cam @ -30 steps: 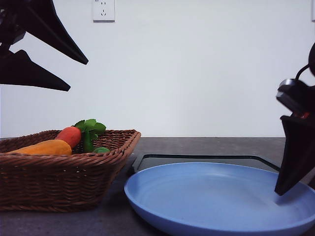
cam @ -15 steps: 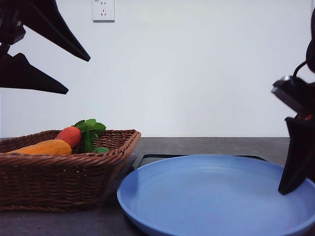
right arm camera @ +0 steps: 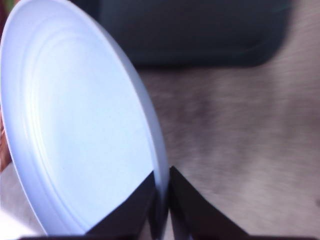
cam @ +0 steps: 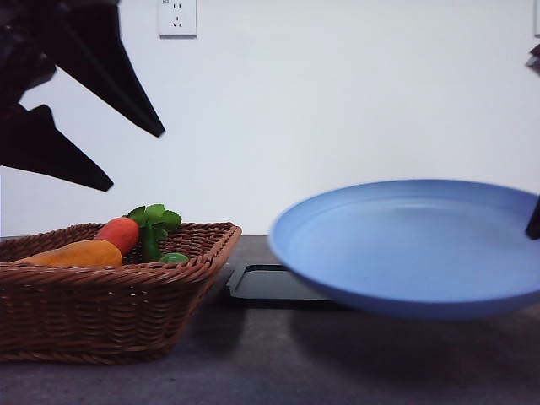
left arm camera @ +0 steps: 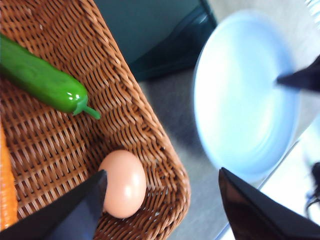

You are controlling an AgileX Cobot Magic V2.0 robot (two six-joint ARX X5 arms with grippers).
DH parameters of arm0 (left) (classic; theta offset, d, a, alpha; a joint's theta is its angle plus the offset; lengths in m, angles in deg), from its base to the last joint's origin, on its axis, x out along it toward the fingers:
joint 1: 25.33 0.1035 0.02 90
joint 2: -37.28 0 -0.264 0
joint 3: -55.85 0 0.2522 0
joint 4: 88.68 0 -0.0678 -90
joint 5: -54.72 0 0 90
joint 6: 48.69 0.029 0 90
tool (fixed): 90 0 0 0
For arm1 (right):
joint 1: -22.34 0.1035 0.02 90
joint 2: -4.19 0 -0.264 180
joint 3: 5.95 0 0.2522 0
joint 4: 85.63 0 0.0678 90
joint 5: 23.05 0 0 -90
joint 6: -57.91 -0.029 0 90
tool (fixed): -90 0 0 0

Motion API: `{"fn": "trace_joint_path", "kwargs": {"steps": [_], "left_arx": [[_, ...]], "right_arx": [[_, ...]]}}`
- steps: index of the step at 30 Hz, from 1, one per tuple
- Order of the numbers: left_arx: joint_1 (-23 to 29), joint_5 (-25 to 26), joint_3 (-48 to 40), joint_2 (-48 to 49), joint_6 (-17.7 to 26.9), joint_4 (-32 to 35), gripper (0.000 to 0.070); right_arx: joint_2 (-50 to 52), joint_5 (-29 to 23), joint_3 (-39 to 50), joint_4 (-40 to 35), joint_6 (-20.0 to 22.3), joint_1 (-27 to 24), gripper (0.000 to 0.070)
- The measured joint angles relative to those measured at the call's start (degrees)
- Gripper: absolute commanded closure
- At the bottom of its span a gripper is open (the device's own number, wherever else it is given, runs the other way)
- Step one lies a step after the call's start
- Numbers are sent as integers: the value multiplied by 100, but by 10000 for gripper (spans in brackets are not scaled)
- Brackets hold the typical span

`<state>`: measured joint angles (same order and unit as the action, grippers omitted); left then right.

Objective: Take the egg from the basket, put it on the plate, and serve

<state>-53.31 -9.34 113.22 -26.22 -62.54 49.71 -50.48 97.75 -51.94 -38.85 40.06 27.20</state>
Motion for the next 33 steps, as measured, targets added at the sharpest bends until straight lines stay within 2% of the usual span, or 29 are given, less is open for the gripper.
{"fn": "trace_joint_path", "kwargs": {"steps": [5,9,15,33], "left_arx": [[-264,-353,278,-537,354,-290,239],[-358,-359,471,-1033,584,-527,239],[-376,-372,655,-1710,841,-533,240],[-378,-376,666,-2424,1088,-370,258]], "right_arx": [[276,-11,0,101,0,-222,700],[456,-11,0,104,0,-320,700],[683,-11,0,104,0,-384,700],[745,-10,0,130,0,-385,700]]}}
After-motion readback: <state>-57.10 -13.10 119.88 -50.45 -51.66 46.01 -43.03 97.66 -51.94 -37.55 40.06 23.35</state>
